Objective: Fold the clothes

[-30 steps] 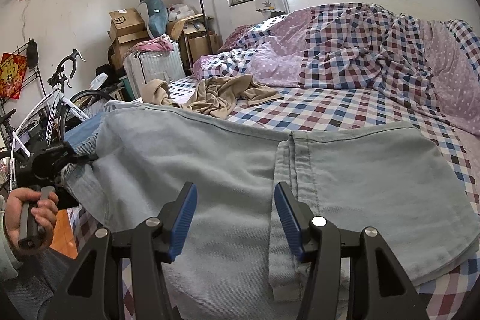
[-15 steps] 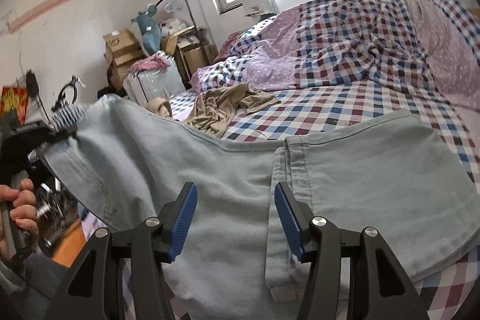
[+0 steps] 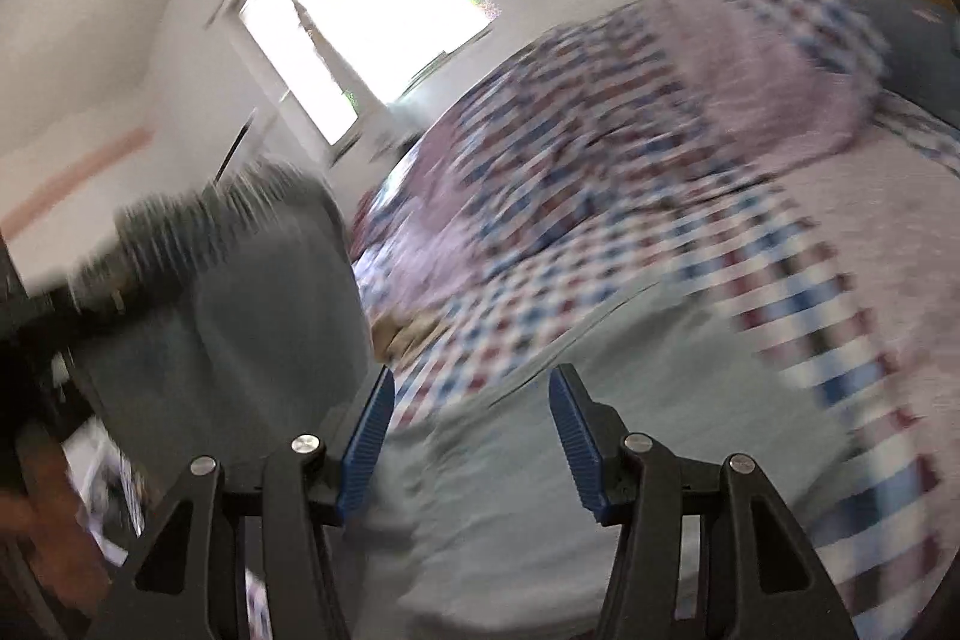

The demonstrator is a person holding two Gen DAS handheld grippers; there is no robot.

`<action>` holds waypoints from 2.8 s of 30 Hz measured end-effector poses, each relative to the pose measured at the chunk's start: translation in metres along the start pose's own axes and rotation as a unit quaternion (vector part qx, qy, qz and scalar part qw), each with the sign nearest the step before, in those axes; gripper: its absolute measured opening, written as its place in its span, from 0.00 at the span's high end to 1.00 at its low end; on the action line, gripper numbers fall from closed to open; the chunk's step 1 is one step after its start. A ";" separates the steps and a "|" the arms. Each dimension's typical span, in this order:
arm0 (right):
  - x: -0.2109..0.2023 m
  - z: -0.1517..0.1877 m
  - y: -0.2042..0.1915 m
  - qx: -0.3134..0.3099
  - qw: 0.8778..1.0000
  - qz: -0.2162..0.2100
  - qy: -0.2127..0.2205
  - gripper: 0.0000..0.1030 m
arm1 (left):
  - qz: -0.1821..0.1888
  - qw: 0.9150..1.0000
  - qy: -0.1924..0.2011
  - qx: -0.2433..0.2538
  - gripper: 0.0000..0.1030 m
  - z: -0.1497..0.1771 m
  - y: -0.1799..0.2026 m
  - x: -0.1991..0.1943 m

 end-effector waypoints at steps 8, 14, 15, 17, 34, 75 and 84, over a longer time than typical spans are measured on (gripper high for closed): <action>-0.019 -0.028 0.110 0.157 0.982 0.103 -0.005 0.42 | 0.030 0.979 -0.152 0.132 0.61 0.140 0.111 0.069; -0.028 -0.038 0.134 0.182 0.977 0.111 -0.004 0.42 | 0.084 0.961 -0.199 0.172 0.17 0.198 0.134 0.062; -0.028 -0.038 0.135 0.183 0.977 0.110 -0.004 0.42 | 0.094 0.960 -0.207 0.165 0.17 0.197 0.131 0.053; -0.027 -0.037 0.137 0.187 0.976 0.109 -0.009 0.42 | 0.088 0.966 -0.202 0.134 0.17 0.185 0.099 0.040; 0.013 0.003 0.042 -0.047 0.989 0.039 -0.131 0.44 | 0.056 0.975 -0.178 -0.120 0.18 0.121 -0.148 -0.032; -0.020 0.097 -0.101 -0.332 0.919 -0.134 -0.164 0.49 | 0.110 0.971 -0.202 0.061 0.70 0.164 -0.130 -0.070; -0.040 0.175 -0.116 -0.434 0.827 -0.213 -0.286 0.76 | 0.115 0.974 -0.174 0.087 0.80 0.158 -0.121 -0.080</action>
Point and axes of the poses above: each gripper's, at about its wrist camera, not at the fingertips, and x roughly the way its jaws point, y to its right, z to its underside, the point moved 2 cm from there along x, roughly the way its jaws point, and after that the axes turned 15 degrees about y, right-handed, at the moved point
